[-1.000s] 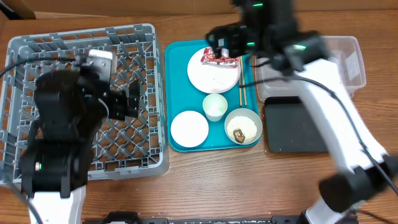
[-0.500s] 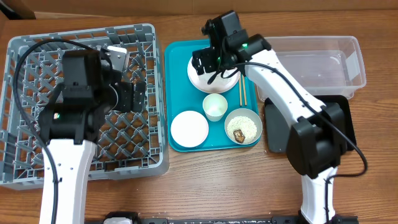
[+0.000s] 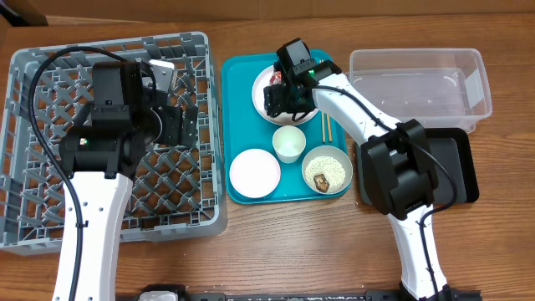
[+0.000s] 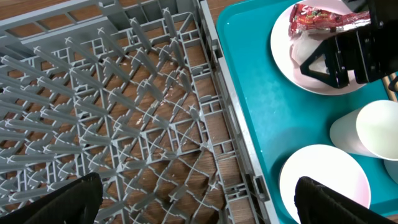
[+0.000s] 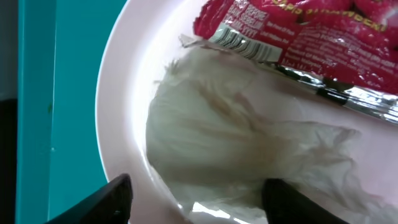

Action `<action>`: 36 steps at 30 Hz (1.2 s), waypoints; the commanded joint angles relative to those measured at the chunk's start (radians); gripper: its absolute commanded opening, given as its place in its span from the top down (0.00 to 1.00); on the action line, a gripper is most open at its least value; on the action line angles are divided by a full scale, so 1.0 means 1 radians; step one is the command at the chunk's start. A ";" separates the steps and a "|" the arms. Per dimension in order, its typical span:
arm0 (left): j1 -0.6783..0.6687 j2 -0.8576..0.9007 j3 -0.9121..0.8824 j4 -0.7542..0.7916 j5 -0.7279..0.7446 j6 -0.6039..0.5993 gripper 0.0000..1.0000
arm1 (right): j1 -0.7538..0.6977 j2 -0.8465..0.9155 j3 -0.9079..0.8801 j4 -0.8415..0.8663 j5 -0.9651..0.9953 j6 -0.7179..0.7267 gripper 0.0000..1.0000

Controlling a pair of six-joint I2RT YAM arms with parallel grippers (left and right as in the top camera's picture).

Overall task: Sort waste into correct bins and load items into the dishwasher
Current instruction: 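Grasp the white tissue on the plate with the right gripper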

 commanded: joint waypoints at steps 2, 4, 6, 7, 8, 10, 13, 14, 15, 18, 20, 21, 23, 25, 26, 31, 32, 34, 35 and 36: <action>0.007 0.001 0.023 0.002 -0.007 0.015 0.00 | 0.000 0.025 0.026 0.014 0.015 0.010 0.57; 0.007 0.001 0.023 0.002 -0.007 0.015 0.00 | 0.000 0.025 0.027 0.018 0.014 0.011 0.73; 0.007 0.001 0.023 0.002 -0.007 0.015 0.00 | 0.000 0.023 0.032 0.014 0.014 0.033 0.90; 0.007 0.001 0.023 0.002 -0.007 0.015 0.00 | 0.000 0.021 0.037 0.010 0.014 0.032 0.94; 0.007 0.001 0.023 0.002 -0.007 0.015 0.00 | 0.000 0.021 0.043 0.003 0.015 0.032 0.96; 0.007 0.001 0.023 0.002 -0.007 0.015 0.00 | 0.000 0.019 0.066 -0.025 0.015 0.032 0.96; 0.007 0.001 0.023 0.002 -0.007 0.015 0.00 | 0.000 0.009 0.137 -0.108 0.015 0.032 0.96; 0.007 0.001 0.023 0.002 -0.007 0.015 0.00 | 0.000 0.005 0.168 -0.138 0.015 0.032 0.96; 0.007 0.001 0.023 0.002 -0.007 0.015 0.00 | 0.000 -0.003 0.212 -0.178 0.015 0.032 0.96; 0.007 0.001 0.023 0.002 -0.007 0.015 0.00 | -0.005 -0.028 0.341 -0.275 0.015 0.032 0.96; 0.007 0.001 0.023 0.002 -0.007 0.015 0.00 | -0.013 -0.043 0.432 -0.335 0.016 0.032 0.96; 0.007 0.001 0.023 0.002 -0.007 0.015 0.00 | -0.016 -0.048 0.465 -0.351 0.021 0.032 0.96; 0.007 0.001 0.023 0.002 -0.007 0.015 0.00 | -0.018 -0.050 0.511 -0.356 0.055 0.033 0.95; 0.007 0.001 0.023 0.002 -0.007 0.015 0.00 | -0.018 -0.048 0.507 -0.339 0.095 0.051 0.59; 0.007 0.001 0.023 0.002 -0.007 0.015 0.00 | -0.017 -0.043 0.498 -0.328 0.104 0.052 0.45; 0.007 0.001 0.023 0.002 -0.007 0.015 0.00 | 0.003 -0.003 0.415 -0.257 0.157 0.047 0.23; 0.006 0.001 0.023 0.002 -0.007 0.015 0.00 | 0.008 0.005 0.401 -0.246 0.171 0.046 0.21; 0.005 0.001 0.023 0.002 -0.007 0.015 0.00 | 0.024 0.031 0.381 -0.231 0.209 0.046 0.21; 0.005 0.001 0.023 0.002 -0.007 0.015 0.00 | 0.035 0.051 0.375 -0.224 0.235 0.045 0.20; 0.005 0.001 0.023 0.002 -0.007 0.015 0.00 | 0.042 0.062 0.373 -0.221 0.251 0.044 0.21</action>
